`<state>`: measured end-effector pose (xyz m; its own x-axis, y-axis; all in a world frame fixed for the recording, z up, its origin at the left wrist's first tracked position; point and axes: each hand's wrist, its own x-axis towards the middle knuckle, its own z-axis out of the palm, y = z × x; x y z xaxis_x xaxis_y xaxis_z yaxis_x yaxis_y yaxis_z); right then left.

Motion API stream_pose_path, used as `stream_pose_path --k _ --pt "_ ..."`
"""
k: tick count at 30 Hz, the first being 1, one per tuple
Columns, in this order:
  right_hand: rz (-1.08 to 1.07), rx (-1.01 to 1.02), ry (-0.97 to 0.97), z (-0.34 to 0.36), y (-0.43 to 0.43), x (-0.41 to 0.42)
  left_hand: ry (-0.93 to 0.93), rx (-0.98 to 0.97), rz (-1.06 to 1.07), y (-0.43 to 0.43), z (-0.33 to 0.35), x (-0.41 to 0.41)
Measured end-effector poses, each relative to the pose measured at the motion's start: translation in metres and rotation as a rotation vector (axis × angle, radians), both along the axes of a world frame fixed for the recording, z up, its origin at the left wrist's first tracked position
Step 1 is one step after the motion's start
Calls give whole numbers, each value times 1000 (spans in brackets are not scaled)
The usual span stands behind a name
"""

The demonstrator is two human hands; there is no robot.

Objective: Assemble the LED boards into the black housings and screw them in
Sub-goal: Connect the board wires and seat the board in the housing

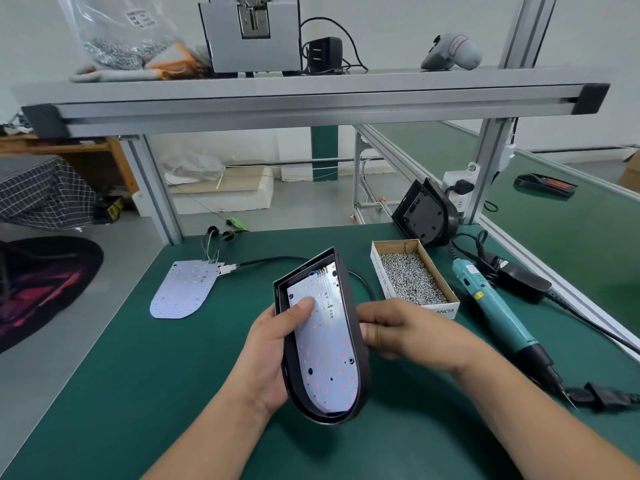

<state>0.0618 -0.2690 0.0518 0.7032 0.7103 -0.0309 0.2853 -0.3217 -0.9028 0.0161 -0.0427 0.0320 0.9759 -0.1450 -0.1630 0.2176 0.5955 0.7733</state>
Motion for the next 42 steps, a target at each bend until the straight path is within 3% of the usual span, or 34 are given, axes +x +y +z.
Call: stream_pose_path --k 3,6,14,26,32,37,42 --pt "-161 62 37 -1 -5 8 70 -4 4 3 -1 2" --pt "-294 -98 -187 -5 -4 13 113 -16 18 4 0 2" --pt "-222 -27 -199 -9 1 8 109 -10 -66 10 0 0" --pt "-257 256 12 -11 4 6 2 -16 -292 14 1 -2" --pt "-336 184 -65 -6 7 4 1 -27 -283 10 2 -2" --pt "-273 62 -115 0 5 0 -45 -111 -282 8 3 -3" --pt "-319 109 -128 -1 7 -2 -23 -34 -227 11 0 -1"
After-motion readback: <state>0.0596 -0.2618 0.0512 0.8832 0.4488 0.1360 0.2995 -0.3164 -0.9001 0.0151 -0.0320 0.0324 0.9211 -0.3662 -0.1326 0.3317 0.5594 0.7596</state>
